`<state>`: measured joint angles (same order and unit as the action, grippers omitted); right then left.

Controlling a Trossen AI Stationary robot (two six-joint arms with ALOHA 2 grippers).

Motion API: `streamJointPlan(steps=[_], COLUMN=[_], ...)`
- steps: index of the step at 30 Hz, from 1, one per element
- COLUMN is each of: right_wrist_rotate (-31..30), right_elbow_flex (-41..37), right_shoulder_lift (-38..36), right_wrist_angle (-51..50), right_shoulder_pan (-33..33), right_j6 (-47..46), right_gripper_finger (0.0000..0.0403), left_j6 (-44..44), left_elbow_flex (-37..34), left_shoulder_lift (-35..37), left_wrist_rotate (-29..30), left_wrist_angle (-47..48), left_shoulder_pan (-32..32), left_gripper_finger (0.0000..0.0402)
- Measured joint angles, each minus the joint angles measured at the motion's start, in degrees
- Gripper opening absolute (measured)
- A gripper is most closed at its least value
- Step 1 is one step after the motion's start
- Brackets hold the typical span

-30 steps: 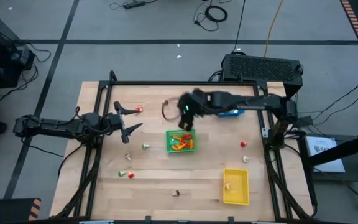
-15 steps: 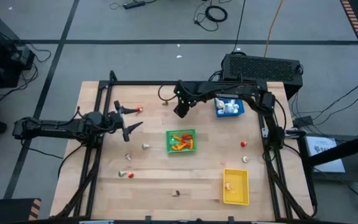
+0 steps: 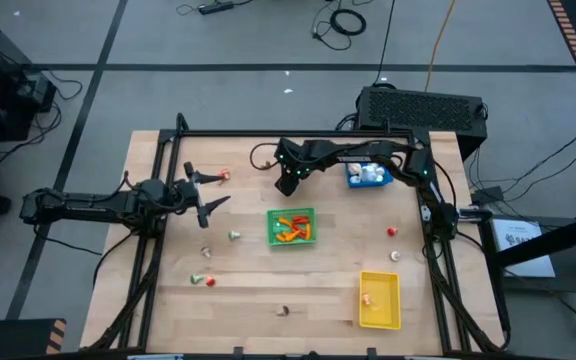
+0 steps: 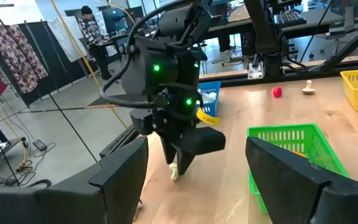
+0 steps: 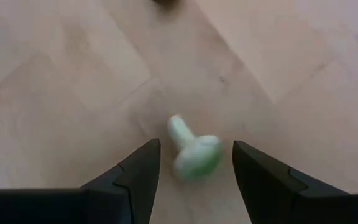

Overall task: Sort produce into baskets
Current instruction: Put the green mushroom into the yellow bin

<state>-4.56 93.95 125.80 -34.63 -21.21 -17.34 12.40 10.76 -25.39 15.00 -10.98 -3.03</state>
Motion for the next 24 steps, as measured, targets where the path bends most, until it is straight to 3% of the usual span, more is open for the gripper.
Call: streamJointPlan(steps=[8,19,24], right_wrist_rotate=[-0.1,0.33,2.49], right_elbow_flex=[0.0,0.0,0.0], right_shoulder_lift=[-0.07,-0.07,-1.55], right_wrist_angle=[0.15,-0.28,-1.86], right_shoulder_pan=[-0.02,-0.04,-0.04], right_j6=[0.0,1.6,2.12], right_gripper_finger=[0.0181,0.0075,0.0047], left_j6=[0.02,0.09,0.11], left_elbow_flex=[0.0,0.0,0.0], left_shoulder_lift=[0.0,0.0,0.0], left_wrist_rotate=[-0.03,-0.03,-0.03], left_wrist_angle=[-0.02,-0.02,-0.03], left_shoulder_pan=[-0.02,0.0,-0.01], left_gripper_finger=[0.0279,0.0279,0.0279])
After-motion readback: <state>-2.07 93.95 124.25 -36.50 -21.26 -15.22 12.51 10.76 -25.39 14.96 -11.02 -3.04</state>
